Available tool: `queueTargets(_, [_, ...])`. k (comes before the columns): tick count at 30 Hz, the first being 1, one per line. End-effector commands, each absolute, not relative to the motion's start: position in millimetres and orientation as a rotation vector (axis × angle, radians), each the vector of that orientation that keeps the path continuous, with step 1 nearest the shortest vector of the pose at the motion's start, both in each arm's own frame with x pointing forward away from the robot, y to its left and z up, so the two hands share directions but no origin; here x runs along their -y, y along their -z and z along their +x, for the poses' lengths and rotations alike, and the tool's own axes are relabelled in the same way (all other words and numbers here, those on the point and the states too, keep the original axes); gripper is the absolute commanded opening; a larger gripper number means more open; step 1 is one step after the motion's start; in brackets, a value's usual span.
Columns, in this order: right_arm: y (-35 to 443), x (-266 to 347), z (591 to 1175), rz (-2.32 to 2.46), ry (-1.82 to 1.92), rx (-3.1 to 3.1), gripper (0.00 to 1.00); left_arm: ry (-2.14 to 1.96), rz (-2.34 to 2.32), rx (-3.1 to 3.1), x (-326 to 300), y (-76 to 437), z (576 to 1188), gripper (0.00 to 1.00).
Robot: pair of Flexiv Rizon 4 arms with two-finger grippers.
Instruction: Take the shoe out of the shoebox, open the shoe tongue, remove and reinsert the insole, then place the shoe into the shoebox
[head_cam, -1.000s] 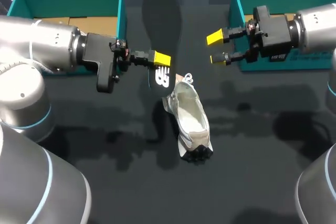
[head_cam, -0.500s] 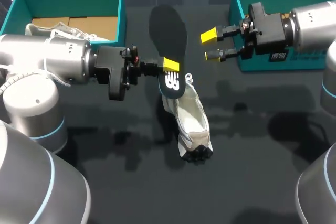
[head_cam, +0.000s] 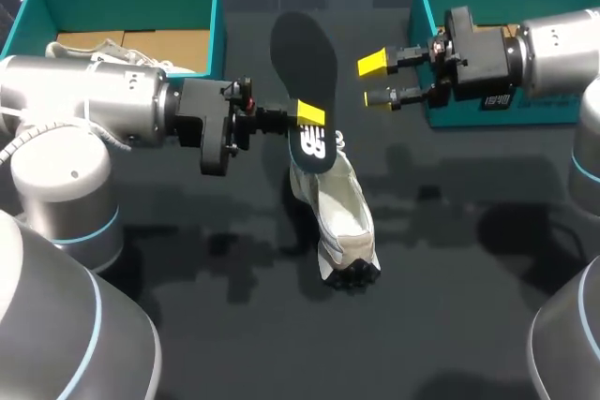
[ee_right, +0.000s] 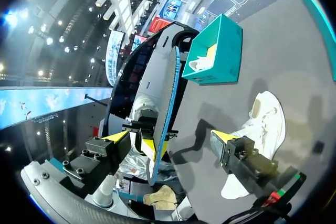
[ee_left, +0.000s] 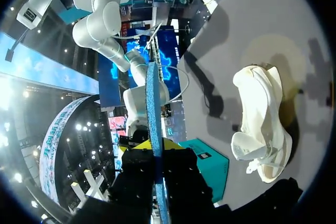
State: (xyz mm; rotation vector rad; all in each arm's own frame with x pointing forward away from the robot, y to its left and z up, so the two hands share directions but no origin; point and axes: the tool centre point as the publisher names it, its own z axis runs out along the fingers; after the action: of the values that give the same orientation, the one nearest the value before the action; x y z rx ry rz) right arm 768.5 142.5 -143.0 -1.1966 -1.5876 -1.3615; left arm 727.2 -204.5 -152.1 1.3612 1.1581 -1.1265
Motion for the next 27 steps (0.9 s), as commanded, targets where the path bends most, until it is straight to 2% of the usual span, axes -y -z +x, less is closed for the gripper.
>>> queueTargets(1, [152.1,-162.2,770.2,-1.204,1.338,1.538,1.0,1.14,1.339,-1.15,211.2,156.4,722.5,0.0])
queueTargets(5, [153.1,-171.5,766.9,-1.229,1.303,1.504,1.0,1.166,1.339,-1.149,216.8,158.2,719.8,0.0])
queueTargets(7, [151.5,-175.5,764.6,-1.236,1.284,1.502,0.84,1.172,1.341,-1.146,219.0,158.9,719.7,0.0])
queueTargets(14, [146.8,-185.1,757.3,-1.237,1.249,1.495,0.73,1.203,1.341,-1.15,222.3,165.0,720.7,0.0])
queueTargets(16, [146.9,-187.4,756.5,-1.235,1.238,1.488,0.73,1.207,1.342,-1.142,222.4,166.1,721.2,0.0])
queueTargets(18, [147.7,-189.4,755.8,-1.236,1.226,1.478,0.62,1.21,1.341,-1.13,222.2,167.0,721.8,0.0])
queueTargets(19, [148.1,-190.4,755.5,-1.234,1.225,1.473,0.51,1.207,1.341,-1.126,222.1,167.7,722.2,0.0])
queueTargets(23, [149.9,-194.5,754.5,-1.224,1.223,1.453,0.48,1.204,1.333,-1.116,222.2,169.0,723.4,0.0])
queueTargets(25, [151.2,-196.1,754.2,-1.223,1.221,1.446,0.42,1.199,1.328,-1.113,222.3,169.3,723.6,0.0])
queueTargets(27, [152.0,-197.9,754.1,-1.217,1.222,1.441,0.41,1.2,1.326,-1.11,222.6,169.7,723.3,0.0])
